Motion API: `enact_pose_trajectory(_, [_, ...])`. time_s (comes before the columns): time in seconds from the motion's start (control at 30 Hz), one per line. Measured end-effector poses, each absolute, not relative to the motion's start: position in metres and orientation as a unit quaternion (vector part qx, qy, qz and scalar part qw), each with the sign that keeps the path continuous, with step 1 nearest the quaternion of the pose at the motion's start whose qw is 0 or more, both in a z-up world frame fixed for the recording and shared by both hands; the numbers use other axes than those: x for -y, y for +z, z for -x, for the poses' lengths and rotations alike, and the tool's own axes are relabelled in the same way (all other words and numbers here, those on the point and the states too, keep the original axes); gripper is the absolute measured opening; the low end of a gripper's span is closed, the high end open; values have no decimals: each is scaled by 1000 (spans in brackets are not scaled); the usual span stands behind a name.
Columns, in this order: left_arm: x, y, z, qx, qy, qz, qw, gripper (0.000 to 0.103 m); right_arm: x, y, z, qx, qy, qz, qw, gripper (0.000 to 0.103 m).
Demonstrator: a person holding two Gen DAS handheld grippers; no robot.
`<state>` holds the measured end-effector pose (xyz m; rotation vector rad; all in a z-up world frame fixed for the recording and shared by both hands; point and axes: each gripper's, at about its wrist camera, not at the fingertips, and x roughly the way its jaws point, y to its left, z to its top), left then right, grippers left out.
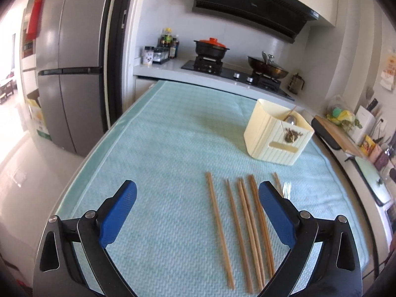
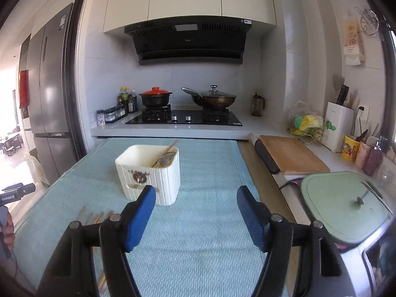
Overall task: Organize utensils
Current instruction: 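Open both tools and withdraw them from the holder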
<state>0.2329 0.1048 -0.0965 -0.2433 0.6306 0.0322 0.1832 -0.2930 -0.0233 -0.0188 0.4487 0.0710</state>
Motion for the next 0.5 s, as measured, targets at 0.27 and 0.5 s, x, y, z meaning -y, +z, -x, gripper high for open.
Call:
enact_pose_trajectory(0.27, [-82, -131, -208, -363, 23, 108, 925, 103, 264, -86, -136, -262, 44, 45, 963, 70])
enact_pose_trajectory(0.5, [-87, -139, -203, -373, -19, 149, 916, 103, 243, -101, -133, -278, 80, 49, 956, 70])
